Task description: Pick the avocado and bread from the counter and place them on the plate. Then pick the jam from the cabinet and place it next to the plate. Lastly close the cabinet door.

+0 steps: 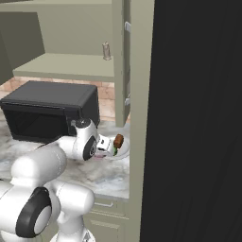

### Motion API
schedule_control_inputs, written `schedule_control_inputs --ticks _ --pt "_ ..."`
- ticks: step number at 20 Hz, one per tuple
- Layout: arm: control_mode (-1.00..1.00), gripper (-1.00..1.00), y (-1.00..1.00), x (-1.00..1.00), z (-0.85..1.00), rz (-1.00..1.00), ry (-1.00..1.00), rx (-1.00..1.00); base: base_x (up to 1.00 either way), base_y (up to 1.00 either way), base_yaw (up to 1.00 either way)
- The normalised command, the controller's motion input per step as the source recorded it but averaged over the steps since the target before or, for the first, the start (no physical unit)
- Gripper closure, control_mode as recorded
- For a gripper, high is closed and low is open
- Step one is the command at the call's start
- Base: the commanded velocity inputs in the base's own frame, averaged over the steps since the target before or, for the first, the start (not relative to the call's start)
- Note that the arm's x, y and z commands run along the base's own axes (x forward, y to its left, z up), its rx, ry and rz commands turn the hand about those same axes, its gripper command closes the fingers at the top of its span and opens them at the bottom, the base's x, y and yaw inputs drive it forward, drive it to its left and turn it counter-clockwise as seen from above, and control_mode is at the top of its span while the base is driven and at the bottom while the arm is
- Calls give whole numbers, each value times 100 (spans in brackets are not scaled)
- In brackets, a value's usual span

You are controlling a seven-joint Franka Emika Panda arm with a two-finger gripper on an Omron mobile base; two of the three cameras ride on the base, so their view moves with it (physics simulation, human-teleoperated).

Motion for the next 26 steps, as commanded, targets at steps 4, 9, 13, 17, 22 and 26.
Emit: schedule_control_inputs --ticks 4,9,13,17,22,26 --pt "-100 100 0 0 -44 0 -4 0 0 0 0" --pt "-100 100 4 0 -31 -1 0 0 0 0 0" --pt "-100 100 4 0 -23 -2 -1 0 0 0 0" --pt "-100 100 5 -20 -20 -5 -10 0 0 0 0" --pt "-100 100 2 -20 -17 -6 -12 0 0 0 0" --pt "-100 100 1 -12 -24 -7 -2 0 0 0 0"
